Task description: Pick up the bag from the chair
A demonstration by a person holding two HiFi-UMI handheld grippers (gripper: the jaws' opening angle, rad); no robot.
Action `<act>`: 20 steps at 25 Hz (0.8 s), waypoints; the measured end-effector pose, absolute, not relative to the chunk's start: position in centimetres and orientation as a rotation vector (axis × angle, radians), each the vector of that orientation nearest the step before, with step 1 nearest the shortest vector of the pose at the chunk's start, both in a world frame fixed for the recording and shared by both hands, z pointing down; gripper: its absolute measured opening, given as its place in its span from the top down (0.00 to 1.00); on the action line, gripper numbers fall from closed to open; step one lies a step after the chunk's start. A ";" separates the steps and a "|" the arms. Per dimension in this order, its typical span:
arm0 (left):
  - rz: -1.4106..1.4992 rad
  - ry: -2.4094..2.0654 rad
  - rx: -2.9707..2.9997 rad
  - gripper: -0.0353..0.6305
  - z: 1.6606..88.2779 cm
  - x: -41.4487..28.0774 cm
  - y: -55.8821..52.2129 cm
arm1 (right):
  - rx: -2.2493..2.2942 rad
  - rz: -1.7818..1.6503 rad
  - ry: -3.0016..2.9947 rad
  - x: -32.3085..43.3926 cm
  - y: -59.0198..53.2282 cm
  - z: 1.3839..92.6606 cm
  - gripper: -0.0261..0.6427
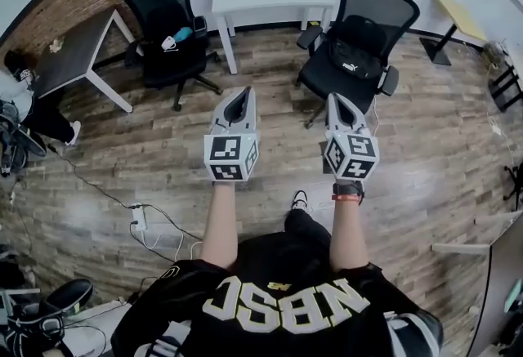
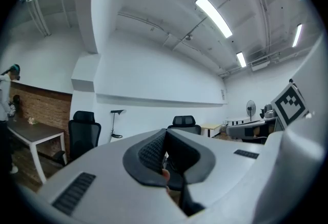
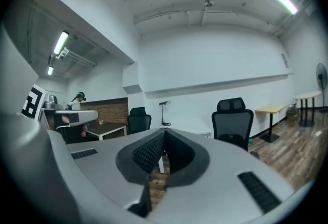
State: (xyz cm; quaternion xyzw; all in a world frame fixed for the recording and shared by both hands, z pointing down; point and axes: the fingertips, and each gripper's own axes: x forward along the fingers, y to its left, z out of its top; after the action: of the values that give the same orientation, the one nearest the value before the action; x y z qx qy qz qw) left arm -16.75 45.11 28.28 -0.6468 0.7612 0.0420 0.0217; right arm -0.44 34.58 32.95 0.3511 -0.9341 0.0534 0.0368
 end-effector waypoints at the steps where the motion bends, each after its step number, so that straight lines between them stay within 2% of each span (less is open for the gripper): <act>1: 0.125 2.336 -2.028 0.93 28.0 -16.1 42.5 | 1.089 0.178 -2.866 0.0 32.7 33.0 0.95; 9: 0.121 2.200 -2.184 0.93 26.8 -9.6 25.2 | 1.189 0.161 -2.857 5.0 19.0 31.3 0.95; 14: 0.067 2.120 -2.301 0.93 28.0 -5.5 18.4 | 1.266 0.244 -2.809 8.5 12.9 33.0 0.95; 20: 0.038 2.070 -2.397 0.93 29.9 -4.2 11.9 | 1.338 0.295 -2.744 10.2 7.7 35.4 0.95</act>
State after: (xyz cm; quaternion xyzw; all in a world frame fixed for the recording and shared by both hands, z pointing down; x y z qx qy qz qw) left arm -4.23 11.86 29.91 -0.7566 0.6536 0.0121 -0.0129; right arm 10.16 7.71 35.41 0.4359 -0.8941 0.0961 0.0373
